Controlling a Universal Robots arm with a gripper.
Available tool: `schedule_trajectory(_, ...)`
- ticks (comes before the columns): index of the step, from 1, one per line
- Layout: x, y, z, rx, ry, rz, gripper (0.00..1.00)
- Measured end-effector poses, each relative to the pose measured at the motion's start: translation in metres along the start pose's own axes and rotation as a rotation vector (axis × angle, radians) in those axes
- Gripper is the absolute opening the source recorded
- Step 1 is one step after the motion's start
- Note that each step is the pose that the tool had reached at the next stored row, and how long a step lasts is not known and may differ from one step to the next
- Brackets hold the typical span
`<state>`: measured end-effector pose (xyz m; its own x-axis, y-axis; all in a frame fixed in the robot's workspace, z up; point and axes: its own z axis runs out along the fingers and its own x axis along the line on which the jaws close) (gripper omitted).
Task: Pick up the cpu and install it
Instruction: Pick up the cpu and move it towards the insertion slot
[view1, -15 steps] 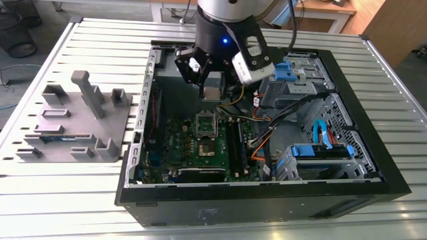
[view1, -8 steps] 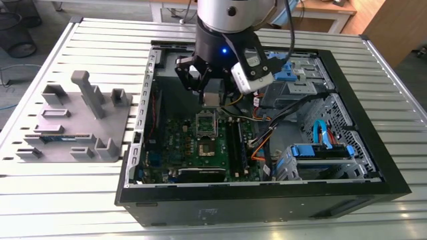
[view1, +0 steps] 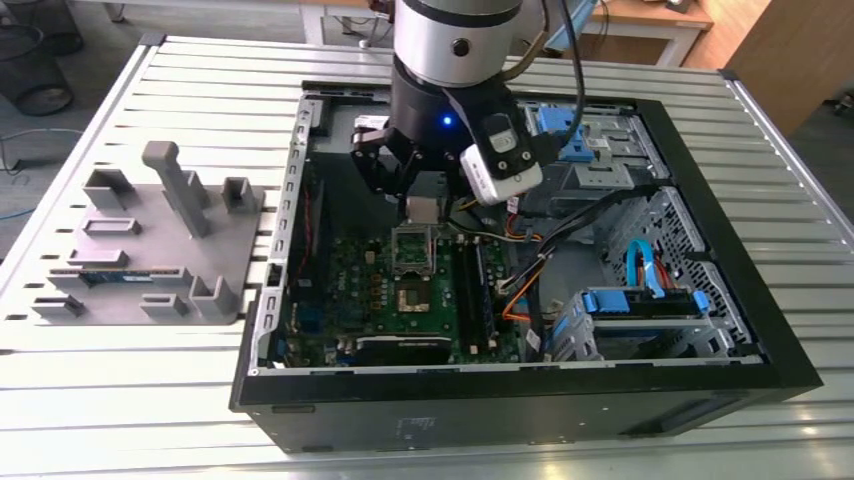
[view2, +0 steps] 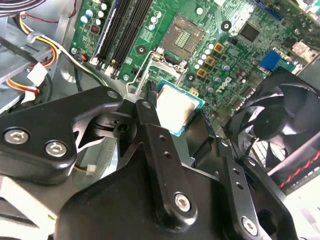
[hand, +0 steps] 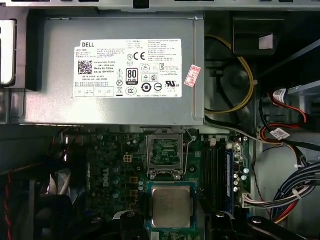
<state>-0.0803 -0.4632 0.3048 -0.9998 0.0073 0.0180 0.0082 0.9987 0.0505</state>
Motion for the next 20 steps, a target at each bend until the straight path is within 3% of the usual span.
schedule_trajectory(7, -0.0011, -0.0014, 0.0055, 0.0001, 0.0, 0.0, 0.47)
schedule_trajectory(15, -0.0028, -0.0016, 0.0062, -0.0001, -0.0002, 0.0, 0.47)
schedule_trajectory(20, -0.0029, -0.0058, 0.0076, 0.0, -0.0001, 0.0, 0.47)
